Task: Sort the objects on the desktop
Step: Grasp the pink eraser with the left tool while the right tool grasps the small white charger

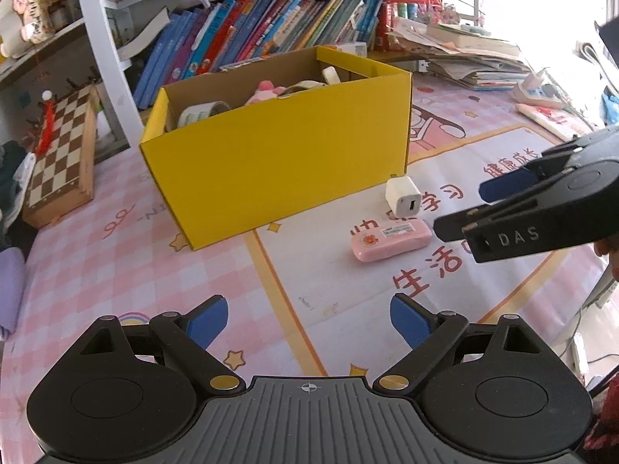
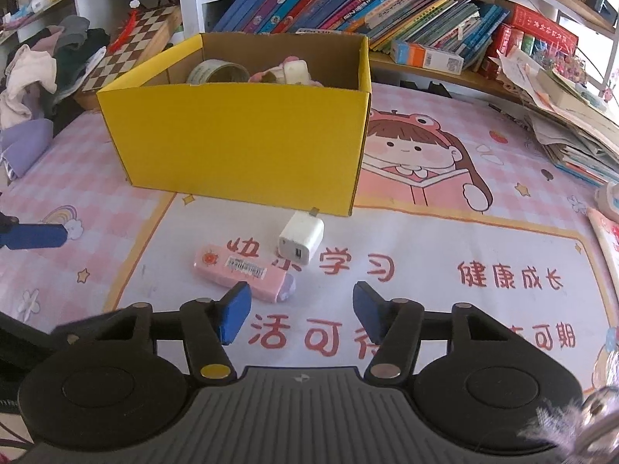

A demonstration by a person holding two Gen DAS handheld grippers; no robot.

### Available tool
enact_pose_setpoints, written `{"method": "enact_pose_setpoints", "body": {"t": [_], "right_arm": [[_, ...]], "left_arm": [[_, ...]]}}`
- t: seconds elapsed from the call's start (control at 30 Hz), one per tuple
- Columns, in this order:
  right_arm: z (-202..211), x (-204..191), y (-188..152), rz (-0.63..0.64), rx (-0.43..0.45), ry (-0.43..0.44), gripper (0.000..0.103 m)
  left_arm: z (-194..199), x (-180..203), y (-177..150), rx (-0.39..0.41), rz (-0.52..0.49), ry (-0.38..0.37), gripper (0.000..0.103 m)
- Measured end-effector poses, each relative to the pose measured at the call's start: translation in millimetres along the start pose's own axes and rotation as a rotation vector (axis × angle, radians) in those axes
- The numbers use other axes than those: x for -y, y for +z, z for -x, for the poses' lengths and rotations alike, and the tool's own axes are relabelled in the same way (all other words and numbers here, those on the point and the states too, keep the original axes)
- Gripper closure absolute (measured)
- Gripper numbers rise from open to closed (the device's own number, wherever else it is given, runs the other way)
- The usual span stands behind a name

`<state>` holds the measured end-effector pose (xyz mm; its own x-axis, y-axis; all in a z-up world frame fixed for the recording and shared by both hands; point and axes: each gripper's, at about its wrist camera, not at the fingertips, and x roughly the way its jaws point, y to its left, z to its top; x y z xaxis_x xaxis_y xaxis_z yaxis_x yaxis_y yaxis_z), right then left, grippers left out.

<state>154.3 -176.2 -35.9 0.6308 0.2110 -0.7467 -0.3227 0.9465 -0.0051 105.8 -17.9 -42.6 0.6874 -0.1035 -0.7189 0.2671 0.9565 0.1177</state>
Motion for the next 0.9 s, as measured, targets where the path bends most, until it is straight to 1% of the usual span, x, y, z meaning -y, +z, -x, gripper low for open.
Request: {"method": "enact_pose_setpoints", "body": {"t": [0.23, 0.3, 0.33, 0.6, 0.73, 0.9], "right_arm": [[-9, 6, 8, 0.003, -0.006, -0.002, 0.043], [-12, 7, 11, 0.010, -0.010, -0.002, 0.038], [-13, 8, 12, 0.013, -0.010, 0.000, 0.038], [-26, 12, 24, 0.023, -0.010, 0.036, 0.039], [-37, 10, 31, 0.040, -0.030, 0.054, 0.041], [-49, 11, 37, 0.054, -0.048, 0.066, 0.042]], "left_arm": [[-10, 8, 6, 0.006, -0.021, -0.037, 0.011], [-14, 11, 8, 0.005, -0.031, -0.049, 0.011], [-16, 13, 9, 0.006, -0.036, -0.053, 0.011], [-35, 31, 20, 0.018, -0.105, -0.096, 0.011], [-51, 41, 26, 0.005, -0.138, -0.121, 0.015], [-66, 47, 34, -0.013, -0.134, -0.147, 0.015]]}}
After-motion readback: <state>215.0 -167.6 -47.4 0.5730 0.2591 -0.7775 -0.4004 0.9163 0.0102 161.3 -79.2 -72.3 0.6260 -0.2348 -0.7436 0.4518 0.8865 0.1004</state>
